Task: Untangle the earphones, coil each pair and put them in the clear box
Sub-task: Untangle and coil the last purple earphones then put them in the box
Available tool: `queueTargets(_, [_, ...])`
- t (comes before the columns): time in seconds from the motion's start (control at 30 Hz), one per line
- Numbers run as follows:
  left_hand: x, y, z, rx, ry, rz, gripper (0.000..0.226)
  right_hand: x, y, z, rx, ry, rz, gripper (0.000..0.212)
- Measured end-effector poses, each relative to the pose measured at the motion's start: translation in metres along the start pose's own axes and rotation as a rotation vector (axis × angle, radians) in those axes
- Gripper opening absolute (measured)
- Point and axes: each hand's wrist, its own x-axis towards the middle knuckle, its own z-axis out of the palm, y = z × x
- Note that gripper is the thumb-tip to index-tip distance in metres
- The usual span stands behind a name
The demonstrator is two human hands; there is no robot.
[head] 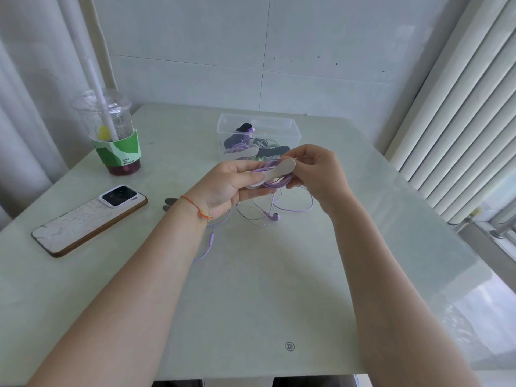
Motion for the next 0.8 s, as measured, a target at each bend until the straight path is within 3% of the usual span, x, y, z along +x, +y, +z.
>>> queueTargets(0.13, [0.0024,-0.0013,-0.0007,-0.057,0.098,0.021,0.034,-0.0002,-0.0009,0.0017,-0.005,-0.001,0.0,0.012])
queueTargets(0.37, [0.0025,-0.0004,0.0014,-0.027,0.18,0.058,0.016,-0.0008,-0.0011,0.0002,-0.058,-0.017,0.016,0.004])
queueTargets(0.5, [0.003,-0.0011,-0.0017,0.037,0.187,0.058,0.014,0.0011,-0.0019,-0.0036,-0.134,0.036,0.033,0.016])
queueTargets(0.6, [0.0018,-0.0019,-0.0009,0.112,0.126,0.039,0.017,0.0002,-0.0016,-0.005,-0.082,-0.086,0.083,0.012])
queueTargets(0.7, [0.001,-0.0023,0.0009,0.148,0.099,0.034,0.017,-0.0016,0.0025,-0.0042,-0.209,-0.258,0.094,0.017])
queueTargets(0.8, [0.0017,-0.003,0.0002,0.161,0.164,0.061,0.01,0.0006,0.0071,-0.0042,-0.232,-0.245,0.088,0.014])
